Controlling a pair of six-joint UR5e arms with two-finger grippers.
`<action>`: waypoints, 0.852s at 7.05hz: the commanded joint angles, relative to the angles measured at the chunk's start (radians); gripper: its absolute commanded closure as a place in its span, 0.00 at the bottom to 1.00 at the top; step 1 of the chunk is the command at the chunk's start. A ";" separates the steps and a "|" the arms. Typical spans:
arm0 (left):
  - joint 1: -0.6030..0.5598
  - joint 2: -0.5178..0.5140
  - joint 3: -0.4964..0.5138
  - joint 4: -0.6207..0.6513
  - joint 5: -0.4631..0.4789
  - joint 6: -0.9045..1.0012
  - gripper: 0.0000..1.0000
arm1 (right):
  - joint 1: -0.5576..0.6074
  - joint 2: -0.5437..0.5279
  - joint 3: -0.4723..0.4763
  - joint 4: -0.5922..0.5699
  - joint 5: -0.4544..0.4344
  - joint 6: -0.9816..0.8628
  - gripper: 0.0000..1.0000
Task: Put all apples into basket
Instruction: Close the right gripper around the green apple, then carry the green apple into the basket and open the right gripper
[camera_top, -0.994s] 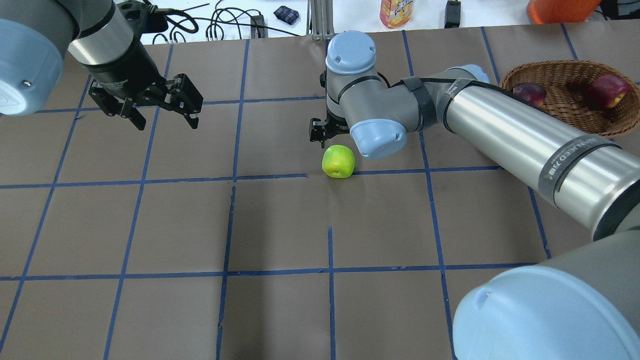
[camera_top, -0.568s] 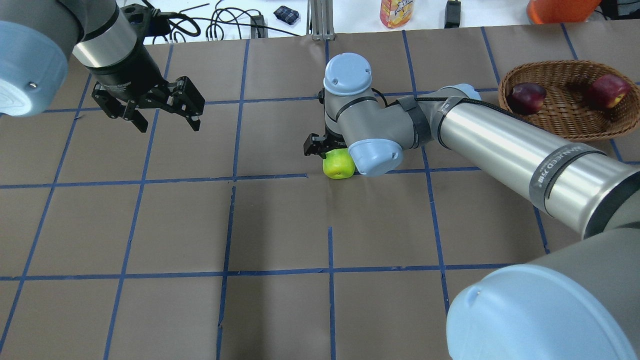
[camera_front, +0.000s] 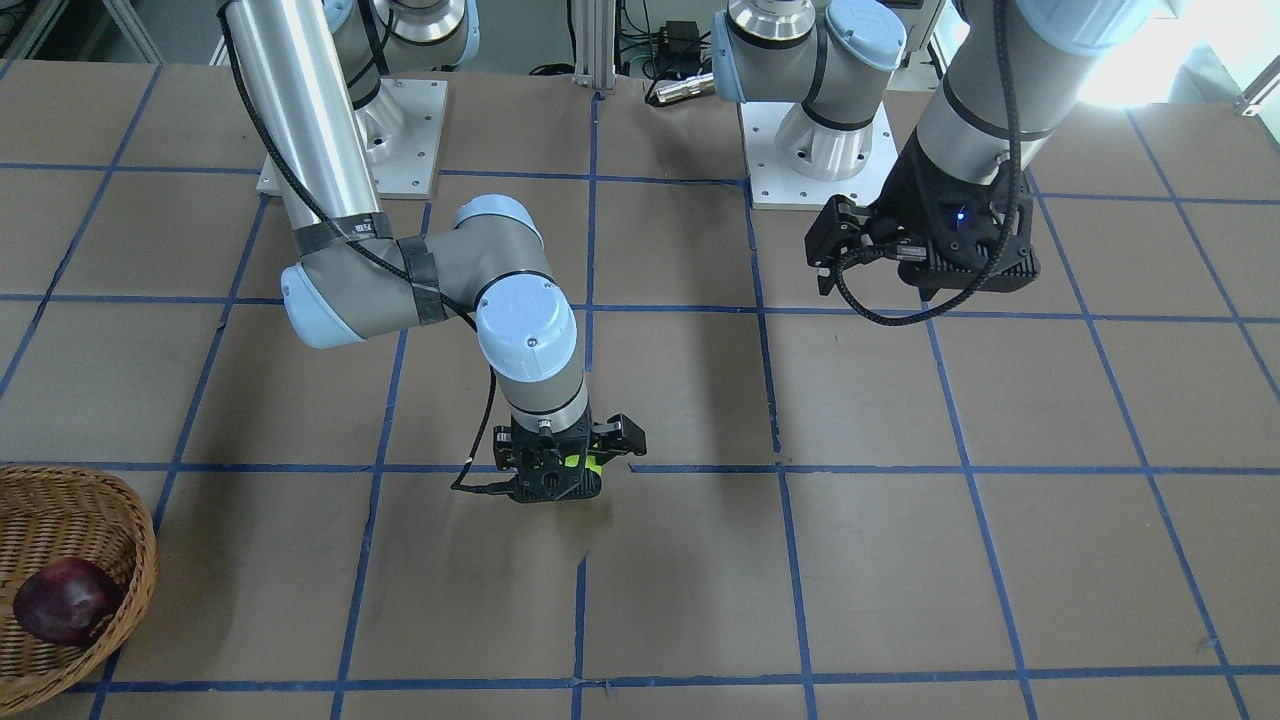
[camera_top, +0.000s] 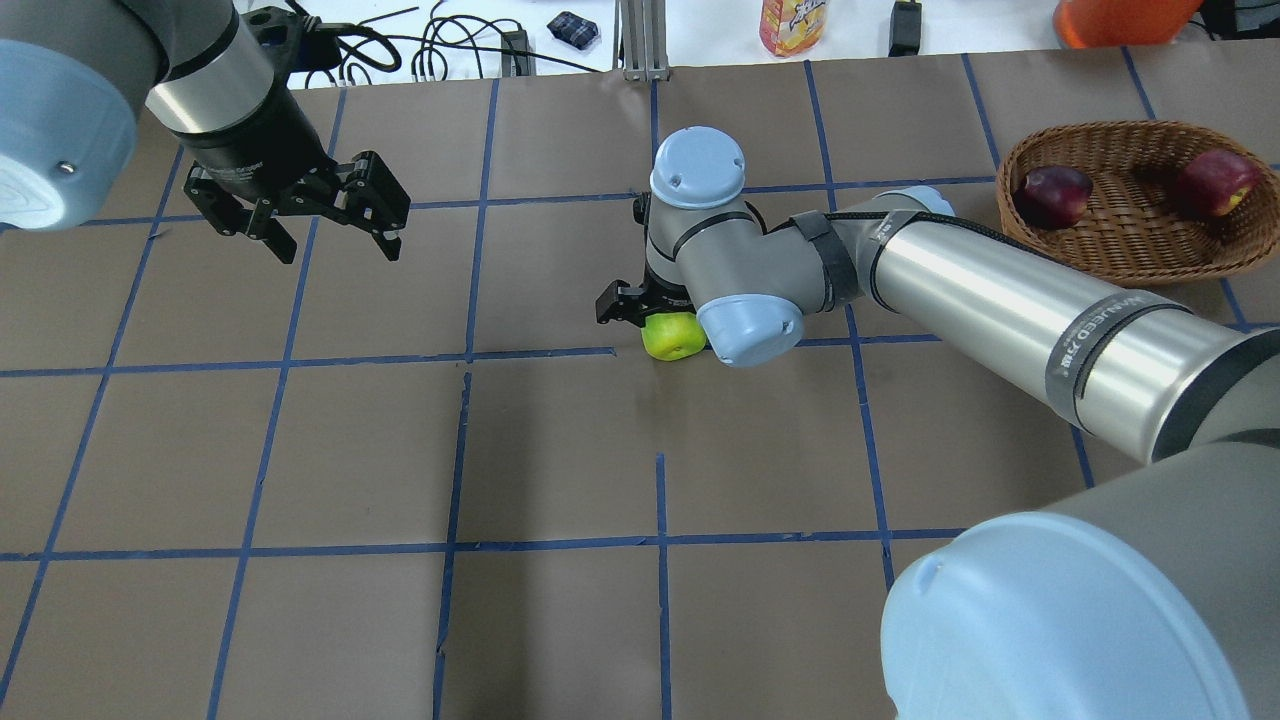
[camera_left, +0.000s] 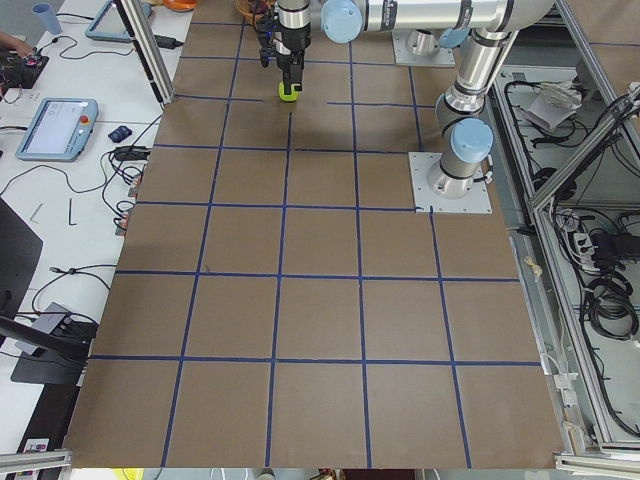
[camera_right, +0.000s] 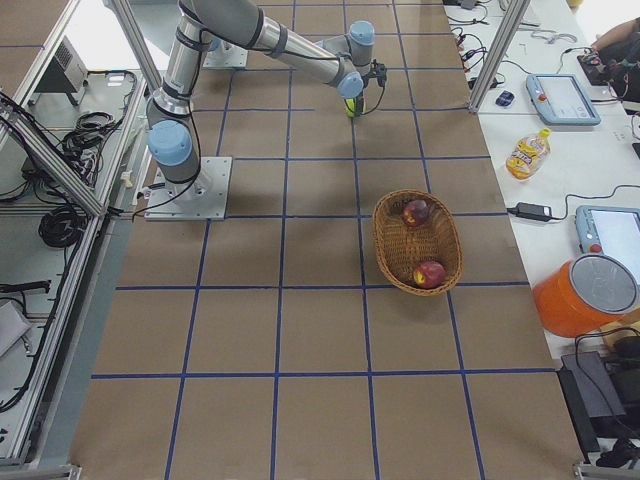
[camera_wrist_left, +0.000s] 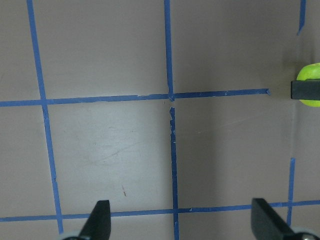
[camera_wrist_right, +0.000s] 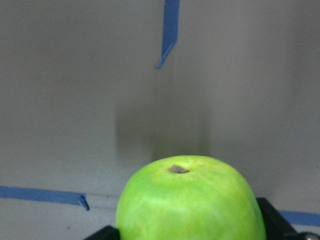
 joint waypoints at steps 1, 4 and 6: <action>0.000 0.001 0.000 0.000 -0.001 0.000 0.00 | 0.000 0.000 0.036 -0.025 0.001 -0.007 0.00; 0.002 -0.008 0.012 0.000 -0.002 -0.002 0.00 | -0.011 -0.009 0.010 -0.051 -0.008 -0.009 0.65; 0.003 -0.008 0.019 0.000 -0.008 -0.002 0.00 | -0.024 -0.039 -0.014 0.031 -0.013 -0.009 0.93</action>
